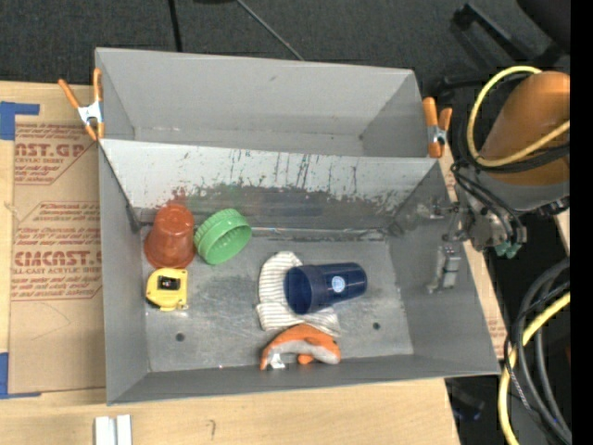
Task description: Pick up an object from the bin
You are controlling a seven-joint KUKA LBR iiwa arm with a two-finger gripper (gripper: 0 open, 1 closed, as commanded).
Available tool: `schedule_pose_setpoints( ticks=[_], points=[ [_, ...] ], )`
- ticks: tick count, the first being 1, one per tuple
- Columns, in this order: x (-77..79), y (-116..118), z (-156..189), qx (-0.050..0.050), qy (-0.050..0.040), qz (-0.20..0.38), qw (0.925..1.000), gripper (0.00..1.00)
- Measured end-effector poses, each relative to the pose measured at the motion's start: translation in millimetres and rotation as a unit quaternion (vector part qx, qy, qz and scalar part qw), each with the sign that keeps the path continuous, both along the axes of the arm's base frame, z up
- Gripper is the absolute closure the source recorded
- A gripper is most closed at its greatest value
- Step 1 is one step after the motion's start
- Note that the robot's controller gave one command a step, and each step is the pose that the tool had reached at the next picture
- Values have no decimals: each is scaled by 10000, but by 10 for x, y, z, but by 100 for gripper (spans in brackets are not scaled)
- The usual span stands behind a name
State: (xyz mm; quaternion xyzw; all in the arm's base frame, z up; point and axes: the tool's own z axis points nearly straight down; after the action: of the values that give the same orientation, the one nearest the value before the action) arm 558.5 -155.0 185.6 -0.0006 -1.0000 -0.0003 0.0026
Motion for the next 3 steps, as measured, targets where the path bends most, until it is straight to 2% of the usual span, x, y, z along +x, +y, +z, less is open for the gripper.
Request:
schedule_pose_setpoints(
  ticks=[1, 2, 3],
  points=[
    [19, 7, 45, -7, -38, 7, 10000, 0],
    [103, 523, -577, -9, -52, 566, 9984, 0],
    [117, 828, -464, 4, -23, 1410, 9900, 0]
  ],
)
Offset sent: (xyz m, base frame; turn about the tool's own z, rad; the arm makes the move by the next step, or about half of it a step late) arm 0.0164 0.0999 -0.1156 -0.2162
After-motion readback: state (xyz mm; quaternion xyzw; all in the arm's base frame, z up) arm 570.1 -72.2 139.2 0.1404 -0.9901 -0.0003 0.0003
